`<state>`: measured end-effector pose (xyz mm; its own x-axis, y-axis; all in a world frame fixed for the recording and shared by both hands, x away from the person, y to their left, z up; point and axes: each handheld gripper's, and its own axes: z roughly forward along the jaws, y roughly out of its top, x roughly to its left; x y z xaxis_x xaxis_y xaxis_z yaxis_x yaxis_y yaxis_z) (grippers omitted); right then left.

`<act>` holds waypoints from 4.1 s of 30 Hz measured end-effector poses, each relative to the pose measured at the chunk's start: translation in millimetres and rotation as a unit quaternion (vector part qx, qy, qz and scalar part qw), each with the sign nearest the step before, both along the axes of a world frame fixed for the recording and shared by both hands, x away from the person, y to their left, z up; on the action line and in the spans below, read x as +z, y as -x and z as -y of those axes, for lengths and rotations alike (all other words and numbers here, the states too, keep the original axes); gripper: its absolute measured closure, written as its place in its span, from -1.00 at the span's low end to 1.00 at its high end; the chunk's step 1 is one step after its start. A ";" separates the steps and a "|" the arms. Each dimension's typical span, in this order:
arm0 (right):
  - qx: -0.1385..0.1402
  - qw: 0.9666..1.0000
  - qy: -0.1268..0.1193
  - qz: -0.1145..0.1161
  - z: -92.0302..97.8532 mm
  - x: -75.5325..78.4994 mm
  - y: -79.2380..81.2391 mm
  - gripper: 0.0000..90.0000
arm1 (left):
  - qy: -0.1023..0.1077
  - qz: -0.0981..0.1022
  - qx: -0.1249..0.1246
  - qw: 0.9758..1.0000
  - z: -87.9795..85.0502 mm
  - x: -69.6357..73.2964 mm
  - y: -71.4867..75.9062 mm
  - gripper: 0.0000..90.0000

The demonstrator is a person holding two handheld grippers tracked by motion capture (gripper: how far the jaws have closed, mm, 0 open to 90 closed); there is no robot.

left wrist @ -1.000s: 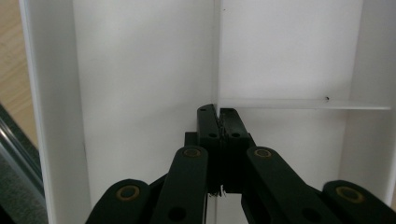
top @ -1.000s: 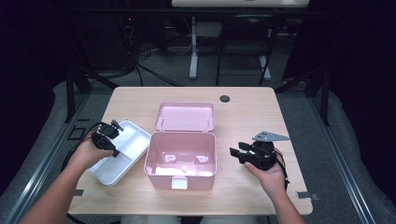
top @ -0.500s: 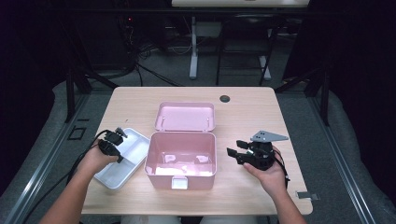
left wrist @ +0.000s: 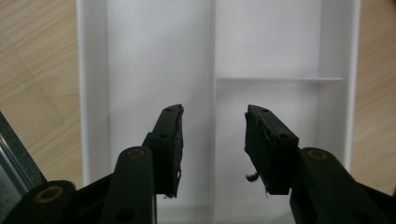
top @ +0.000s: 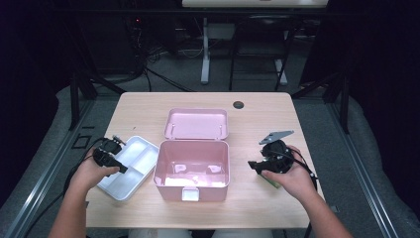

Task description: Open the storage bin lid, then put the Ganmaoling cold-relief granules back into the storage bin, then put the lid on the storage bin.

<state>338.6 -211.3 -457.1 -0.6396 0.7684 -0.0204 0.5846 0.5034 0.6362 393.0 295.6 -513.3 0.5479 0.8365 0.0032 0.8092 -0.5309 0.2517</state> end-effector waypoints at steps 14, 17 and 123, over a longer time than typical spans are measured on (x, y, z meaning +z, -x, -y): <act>0.028 0.986 0.140 -0.088 6.2 18.4 -28.8 -0.68 | 0.030 0.007 -0.011 0.999 0.2 10.5 10.4 0.14; 0.038 0.979 0.164 -0.114 8.3 13.8 -34.0 -0.80 | 0.036 0.013 -0.008 0.999 -2.5 12.3 11.1 0.13; 0.206 0.928 0.260 -0.167 -14.2 55.9 -54.9 -0.66 | 0.070 0.018 0.024 0.997 -23.6 15.7 13.5 0.05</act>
<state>393.5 -197.1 -401.3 -0.9143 0.3993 -0.0683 0.3956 0.9163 0.0621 379.5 319.1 -497.6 0.5080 0.8560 -0.0961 0.8223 -0.4488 0.3498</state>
